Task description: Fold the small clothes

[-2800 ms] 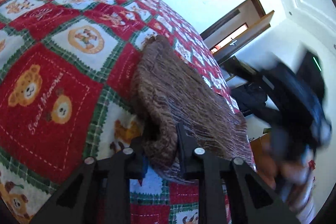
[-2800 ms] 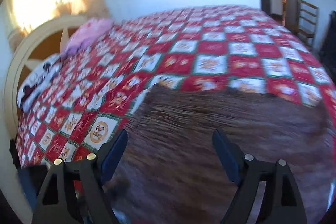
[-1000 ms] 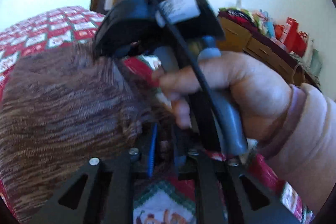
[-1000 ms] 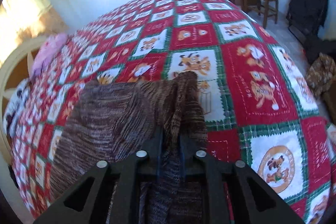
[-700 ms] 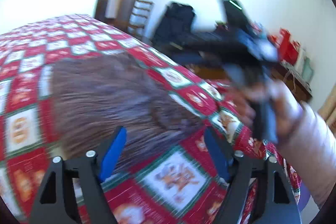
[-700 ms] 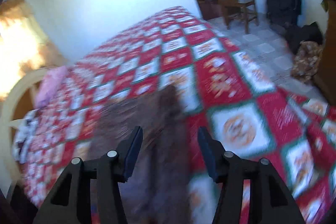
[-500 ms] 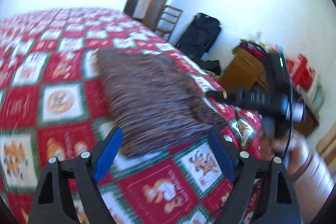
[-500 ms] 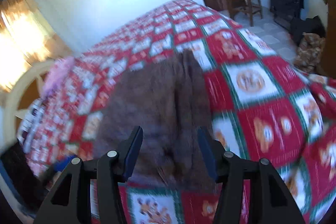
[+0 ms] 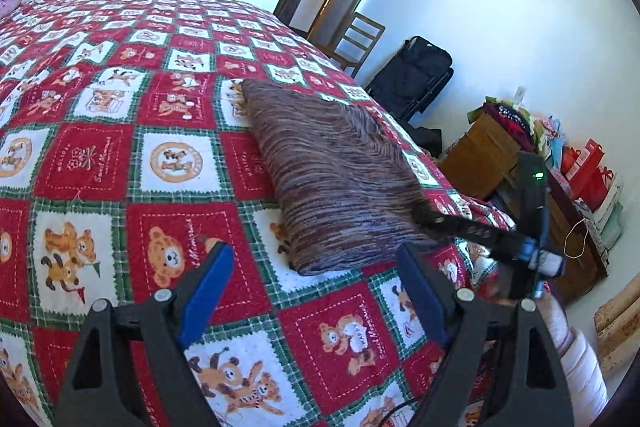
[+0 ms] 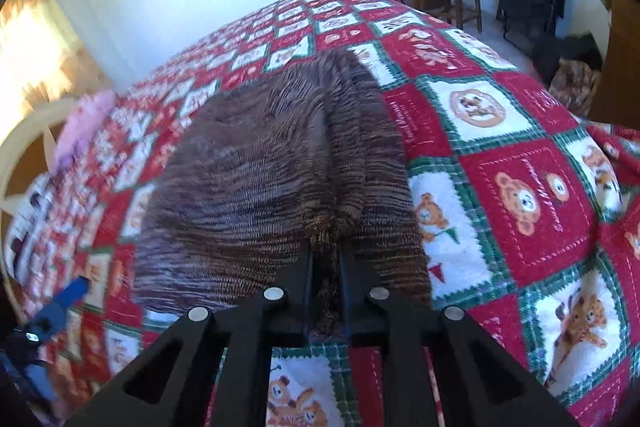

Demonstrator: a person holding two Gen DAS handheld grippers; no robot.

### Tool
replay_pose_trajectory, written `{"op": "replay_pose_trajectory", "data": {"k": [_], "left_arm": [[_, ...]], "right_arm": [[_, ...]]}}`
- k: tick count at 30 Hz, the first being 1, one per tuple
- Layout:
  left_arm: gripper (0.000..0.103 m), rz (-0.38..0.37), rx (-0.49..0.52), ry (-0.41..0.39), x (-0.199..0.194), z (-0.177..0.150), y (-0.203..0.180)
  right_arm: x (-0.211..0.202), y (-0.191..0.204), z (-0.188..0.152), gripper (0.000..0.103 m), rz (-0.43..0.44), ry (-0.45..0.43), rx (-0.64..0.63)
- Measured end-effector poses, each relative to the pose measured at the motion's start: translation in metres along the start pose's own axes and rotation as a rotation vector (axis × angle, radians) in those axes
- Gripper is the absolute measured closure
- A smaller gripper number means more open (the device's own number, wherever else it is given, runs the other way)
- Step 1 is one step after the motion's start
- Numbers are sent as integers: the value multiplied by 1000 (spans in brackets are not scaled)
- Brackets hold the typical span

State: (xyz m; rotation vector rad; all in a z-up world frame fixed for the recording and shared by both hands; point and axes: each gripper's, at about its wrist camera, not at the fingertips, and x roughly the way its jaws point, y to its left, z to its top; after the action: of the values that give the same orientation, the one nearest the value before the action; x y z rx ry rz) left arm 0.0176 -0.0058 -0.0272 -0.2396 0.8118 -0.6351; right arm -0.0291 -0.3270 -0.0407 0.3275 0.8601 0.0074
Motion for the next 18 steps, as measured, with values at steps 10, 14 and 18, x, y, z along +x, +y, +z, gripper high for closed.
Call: {"op": "replay_pose_trajectory", "data": {"k": [10, 14, 18], "left_arm": [[17, 59, 16, 37, 25, 12, 10], [17, 91, 43, 16, 31, 27, 11], [17, 114, 26, -21, 46, 43, 12]], "right_arm": [[-1, -19, -7, 92, -29, 37, 20], [-31, -16, 7, 87, -146, -45, 37], [-61, 8, 24, 87, -158, -237, -28]]}}
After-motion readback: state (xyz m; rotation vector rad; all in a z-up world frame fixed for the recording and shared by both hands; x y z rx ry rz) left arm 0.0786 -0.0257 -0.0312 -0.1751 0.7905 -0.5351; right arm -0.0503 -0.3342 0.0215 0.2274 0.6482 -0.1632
